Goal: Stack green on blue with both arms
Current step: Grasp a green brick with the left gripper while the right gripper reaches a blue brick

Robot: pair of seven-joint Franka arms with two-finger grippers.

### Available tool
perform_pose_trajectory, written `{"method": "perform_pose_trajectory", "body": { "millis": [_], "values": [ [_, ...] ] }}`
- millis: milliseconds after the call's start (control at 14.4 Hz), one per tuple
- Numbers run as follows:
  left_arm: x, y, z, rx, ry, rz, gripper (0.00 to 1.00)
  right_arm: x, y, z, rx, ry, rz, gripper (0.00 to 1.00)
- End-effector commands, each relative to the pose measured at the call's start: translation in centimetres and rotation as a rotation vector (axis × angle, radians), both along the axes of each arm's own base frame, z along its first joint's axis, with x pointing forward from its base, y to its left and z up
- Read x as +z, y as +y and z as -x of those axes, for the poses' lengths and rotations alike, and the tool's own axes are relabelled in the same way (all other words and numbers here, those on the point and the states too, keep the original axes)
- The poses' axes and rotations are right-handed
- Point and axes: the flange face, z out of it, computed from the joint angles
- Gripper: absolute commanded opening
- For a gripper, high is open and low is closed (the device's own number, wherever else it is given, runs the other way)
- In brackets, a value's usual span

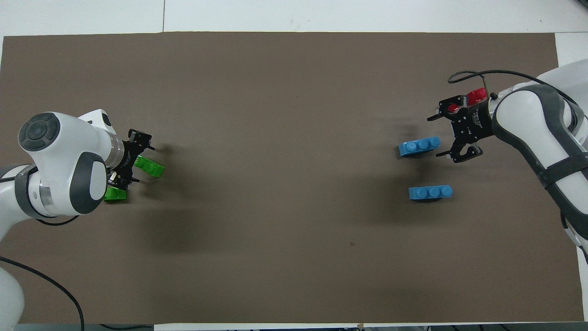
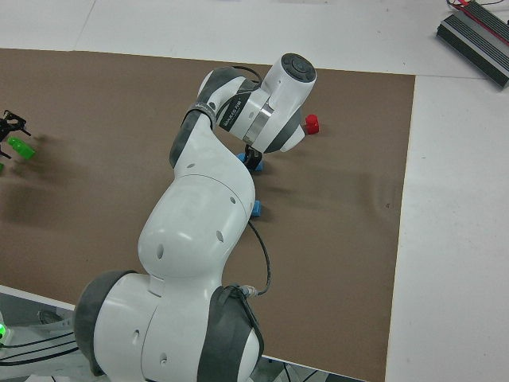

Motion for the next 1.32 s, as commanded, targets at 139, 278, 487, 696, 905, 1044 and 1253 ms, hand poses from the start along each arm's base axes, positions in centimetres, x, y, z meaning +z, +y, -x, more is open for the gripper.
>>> {"method": "perform_pose_trajectory", "body": {
  "millis": [139, 278, 487, 696, 905, 1044, 1253],
  "values": [
    [-0.3, 0.4, 0.6, -0.018, -0.019, 0.013, 0.77, -1.8, -0.9, -0.9, 0.001, -0.053, -0.026, 1.0],
    [-0.4, 0.4, 0.6, -0.027, -0.026, 0.013, 0.43, -2.7, -1.6, -1.0, 0.018, -0.071, -0.024, 1.0],
    [-0.4, 0.4, 0.6, -0.036, -0.026, 0.013, 0.0, -3.9, -1.9, -1.0, 0.048, -0.088, -0.021, 1.0],
    [-0.3, 0.3, 0.4, -0.047, -0.03, 0.013, 0.0, -4.6, -1.8, -0.7, 0.038, -0.088, -0.018, 1.0],
    [1.2, -0.1, -0.5, -0.045, -0.04, 0.015, 0.0, -5.5, -1.7, -0.4, -0.006, -0.099, -0.035, 1.0],
    [4.0, -0.5, -1.6, -0.052, -0.02, 0.018, 0.0, -5.7, -1.5, -0.4, -0.005, -0.103, -0.034, 1.0],
    [8.9, -1.1, -3.3, -0.044, 0.018, 0.023, 0.0, -5.8, -1.5, -0.3, 0.022, -0.11, -0.038, 1.0]
  ]
}}
